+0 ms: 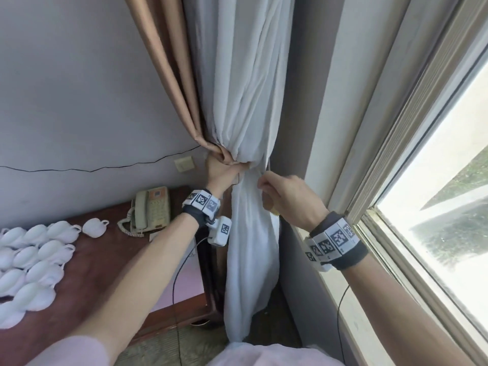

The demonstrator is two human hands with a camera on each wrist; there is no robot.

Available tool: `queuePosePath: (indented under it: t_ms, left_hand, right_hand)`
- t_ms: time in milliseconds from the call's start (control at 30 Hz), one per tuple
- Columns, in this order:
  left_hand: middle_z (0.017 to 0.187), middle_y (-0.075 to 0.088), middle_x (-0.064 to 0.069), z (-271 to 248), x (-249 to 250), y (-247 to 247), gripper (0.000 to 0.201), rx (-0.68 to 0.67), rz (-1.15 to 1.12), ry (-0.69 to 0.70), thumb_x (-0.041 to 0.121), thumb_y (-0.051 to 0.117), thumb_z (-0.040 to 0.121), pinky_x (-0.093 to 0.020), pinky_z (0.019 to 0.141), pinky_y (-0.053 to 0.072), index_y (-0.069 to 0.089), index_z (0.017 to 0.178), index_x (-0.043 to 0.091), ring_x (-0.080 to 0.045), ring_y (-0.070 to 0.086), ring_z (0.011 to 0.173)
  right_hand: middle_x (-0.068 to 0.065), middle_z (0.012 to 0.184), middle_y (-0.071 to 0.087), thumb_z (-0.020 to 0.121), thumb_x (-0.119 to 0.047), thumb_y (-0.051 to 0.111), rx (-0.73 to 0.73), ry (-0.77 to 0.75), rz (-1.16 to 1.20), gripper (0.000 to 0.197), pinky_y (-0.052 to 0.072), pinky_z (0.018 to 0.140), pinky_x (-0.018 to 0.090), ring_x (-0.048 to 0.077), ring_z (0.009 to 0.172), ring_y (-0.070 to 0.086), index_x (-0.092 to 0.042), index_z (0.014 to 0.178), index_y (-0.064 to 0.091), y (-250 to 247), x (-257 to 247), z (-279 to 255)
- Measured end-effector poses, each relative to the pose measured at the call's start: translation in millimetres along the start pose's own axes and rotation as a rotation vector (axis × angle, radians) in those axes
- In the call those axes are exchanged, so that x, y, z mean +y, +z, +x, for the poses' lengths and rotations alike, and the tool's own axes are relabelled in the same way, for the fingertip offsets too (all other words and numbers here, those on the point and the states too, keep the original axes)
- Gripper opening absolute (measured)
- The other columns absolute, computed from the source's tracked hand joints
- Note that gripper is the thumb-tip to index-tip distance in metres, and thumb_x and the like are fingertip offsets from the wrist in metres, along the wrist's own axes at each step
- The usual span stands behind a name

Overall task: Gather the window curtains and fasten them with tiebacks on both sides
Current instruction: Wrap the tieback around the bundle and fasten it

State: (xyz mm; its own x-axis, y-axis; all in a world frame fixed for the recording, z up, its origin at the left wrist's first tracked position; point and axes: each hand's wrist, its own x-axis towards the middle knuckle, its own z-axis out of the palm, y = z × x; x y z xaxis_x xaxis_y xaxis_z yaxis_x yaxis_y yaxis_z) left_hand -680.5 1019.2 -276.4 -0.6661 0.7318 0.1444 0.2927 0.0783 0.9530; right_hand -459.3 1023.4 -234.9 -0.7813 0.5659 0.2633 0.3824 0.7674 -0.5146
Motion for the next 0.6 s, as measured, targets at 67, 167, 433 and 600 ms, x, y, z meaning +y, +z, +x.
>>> queuePosePath:
  t_ms: [67,167,433,600]
  left_hand:
    - [0.067,0.064,0.005,-16.1,-0.6,10.1,0.044,-0.017,0.078,0.021,0.025,0.099,0.062,-0.02,0.062,0.051,0.06,0.074,0.007,-0.002,0.06,0.063]
    - [0.083,0.066,-0.001,-42.9,-14.5,12.0,0.016,-0.117,0.271,0.081,0.013,0.078,0.082,-0.038,0.08,0.06,0.063,0.09,0.013,-0.012,0.062,0.077]
    - [0.1,0.061,-0.004,-53.3,-17.5,-3.1,0.043,-0.321,0.472,0.388,0.047,0.067,0.068,-0.037,0.08,0.057,0.054,0.097,0.017,-0.018,0.062,0.094]
    - [0.133,0.049,0.007,-70.7,-9.4,-37.2,0.089,-0.527,0.608,0.484,0.067,0.076,0.08,-0.022,0.099,0.045,0.043,0.144,0.015,-0.004,0.048,0.118]
  right_hand:
    - [-0.008,0.089,0.079,0.105,-0.013,0.049,-0.026,-0.024,0.071,0.01,0.059,0.081,0.041,0.021,0.084,0.074,-0.016,0.109,0.058,6.5,-4.5,1.8]
    - [-0.008,0.122,0.074,0.097,-0.019,0.066,-0.148,-0.067,0.077,0.038,0.055,0.098,0.036,0.016,0.114,0.069,-0.014,0.133,0.056,8.6,-12.3,3.8]
    - [0.002,0.089,0.071,0.1,-0.028,0.058,-0.196,-0.115,-0.412,0.014,0.057,0.074,0.045,0.035,0.089,0.066,-0.03,0.112,0.066,-2.8,-24.4,20.1]
    - [-0.008,0.072,0.065,0.088,-0.019,0.066,-0.072,-0.287,-0.783,0.019,0.032,0.07,0.03,0.018,0.078,0.066,-0.037,0.085,0.073,-8.7,-42.6,18.3]
